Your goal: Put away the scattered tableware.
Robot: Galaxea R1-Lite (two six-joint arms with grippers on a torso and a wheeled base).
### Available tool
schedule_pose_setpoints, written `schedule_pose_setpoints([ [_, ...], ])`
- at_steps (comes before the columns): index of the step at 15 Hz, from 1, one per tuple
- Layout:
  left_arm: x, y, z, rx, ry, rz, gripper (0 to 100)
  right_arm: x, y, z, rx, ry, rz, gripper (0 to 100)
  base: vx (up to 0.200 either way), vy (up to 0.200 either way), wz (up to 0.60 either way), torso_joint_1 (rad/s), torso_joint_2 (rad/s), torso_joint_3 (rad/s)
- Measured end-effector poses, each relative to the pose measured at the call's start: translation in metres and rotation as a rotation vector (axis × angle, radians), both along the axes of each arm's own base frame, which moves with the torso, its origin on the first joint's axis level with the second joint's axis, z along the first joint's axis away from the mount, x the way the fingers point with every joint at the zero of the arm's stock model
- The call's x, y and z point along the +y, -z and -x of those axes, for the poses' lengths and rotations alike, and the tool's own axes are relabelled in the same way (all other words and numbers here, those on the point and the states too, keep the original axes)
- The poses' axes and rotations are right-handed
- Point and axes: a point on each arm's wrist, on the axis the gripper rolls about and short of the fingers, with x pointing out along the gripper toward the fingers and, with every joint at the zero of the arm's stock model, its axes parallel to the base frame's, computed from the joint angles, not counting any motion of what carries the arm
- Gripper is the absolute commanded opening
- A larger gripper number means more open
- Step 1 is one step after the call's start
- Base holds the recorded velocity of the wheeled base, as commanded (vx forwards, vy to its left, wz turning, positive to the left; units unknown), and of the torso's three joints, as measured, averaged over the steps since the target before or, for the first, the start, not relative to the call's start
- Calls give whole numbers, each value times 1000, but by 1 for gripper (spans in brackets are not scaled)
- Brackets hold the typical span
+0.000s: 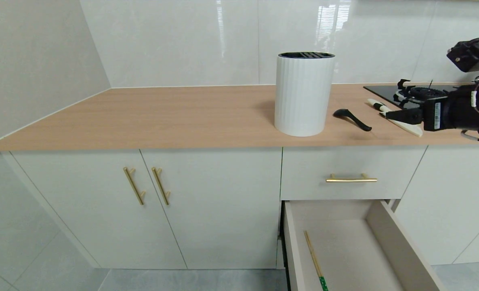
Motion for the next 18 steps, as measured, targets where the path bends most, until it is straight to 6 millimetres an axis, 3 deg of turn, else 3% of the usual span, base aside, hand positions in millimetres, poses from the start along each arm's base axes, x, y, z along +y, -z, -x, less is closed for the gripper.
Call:
schedule_pose_setpoints([
  [3, 0, 0, 0, 0, 0, 0, 100, 4, 0, -40, -3, -54, 2, 100, 0, 0, 0, 0, 0, 0],
  [6, 0, 0, 0, 0, 0, 0, 100, 7, 14, -76, 27, -113, -18, 100, 0, 0, 0, 0, 0, 0],
  [9, 0, 0, 0, 0, 0, 0, 100, -8, 29, -107, 46, -88, -34, 100, 0, 0, 0, 0, 0, 0],
  [18, 0, 0, 0, 0, 0, 0, 100, -19, 57, -145, 98, -105, -73, 100, 0, 0, 0, 0, 0, 0],
])
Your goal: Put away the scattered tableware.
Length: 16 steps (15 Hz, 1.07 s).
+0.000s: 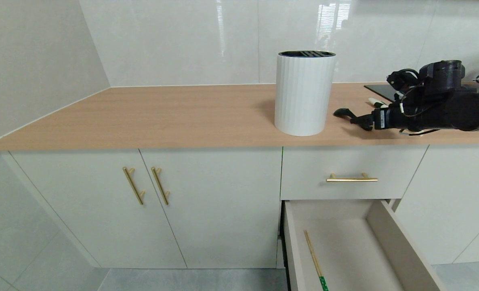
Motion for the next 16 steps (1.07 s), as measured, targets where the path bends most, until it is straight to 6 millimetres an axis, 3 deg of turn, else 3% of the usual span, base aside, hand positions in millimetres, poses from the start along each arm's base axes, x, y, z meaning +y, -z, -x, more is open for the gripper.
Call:
schedule_pose_setpoints([
  [6, 0, 0, 0, 0, 0, 0, 100, 0, 13, -9, 35, 8, -21, 100, 0, 0, 0, 0, 0, 0],
  [7, 0, 0, 0, 0, 0, 0, 100, 0, 14, -9, 37, 8, -20, 0, 0, 0, 0, 0, 0, 0],
  [16, 0, 0, 0, 0, 0, 0, 100, 0, 24, -13, 56, 6, -11, 0, 0, 0, 0, 0, 0, 0],
])
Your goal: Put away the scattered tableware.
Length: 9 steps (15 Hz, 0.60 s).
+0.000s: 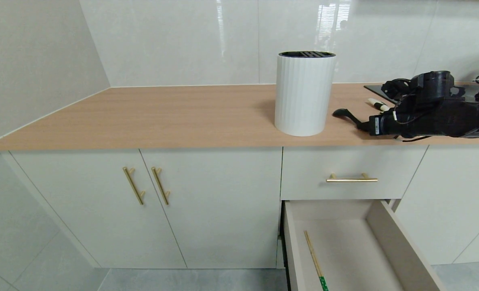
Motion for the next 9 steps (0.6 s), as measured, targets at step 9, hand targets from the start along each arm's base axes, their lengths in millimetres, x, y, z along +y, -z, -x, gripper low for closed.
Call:
schedule_pose_setpoints([
  [9, 0, 0, 0, 0, 0, 0, 100, -1, -37, 31, -63, 6, -7, 0, 0, 0, 0, 0, 0, 0],
])
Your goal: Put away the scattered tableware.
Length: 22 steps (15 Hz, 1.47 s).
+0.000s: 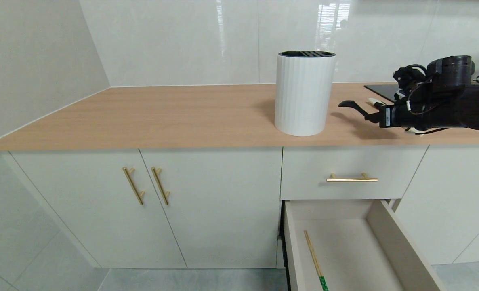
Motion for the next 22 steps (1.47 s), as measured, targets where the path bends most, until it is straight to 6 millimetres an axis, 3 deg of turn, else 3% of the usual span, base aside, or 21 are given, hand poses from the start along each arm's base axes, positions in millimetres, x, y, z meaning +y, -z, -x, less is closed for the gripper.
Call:
schedule_pose_setpoints([
  [3, 0, 0, 0, 0, 0, 0, 100, -1, -16, 28, -18, 1, -8, 0, 0, 0, 0, 0, 0, 0],
  [7, 0, 0, 0, 0, 0, 0, 100, -2, -18, 90, 21, -1, -13, 0, 0, 0, 0, 0, 0, 0],
  [11, 0, 0, 0, 0, 0, 0, 100, 3, -8, 162, 105, -26, -20, 0, 0, 0, 0, 0, 0, 0],
  [14, 0, 0, 0, 0, 0, 0, 100, 16, 15, 206, 268, -100, -8, 0, 0, 0, 0, 0, 0, 0],
  [17, 0, 0, 0, 0, 0, 0, 100, 29, 38, 219, 398, -157, 1, 0, 0, 0, 0, 0, 0, 0],
  [22, 0, 0, 0, 0, 0, 0, 100, 46, 83, 188, 663, -21, -108, 0, 0, 0, 0, 0, 0, 0],
])
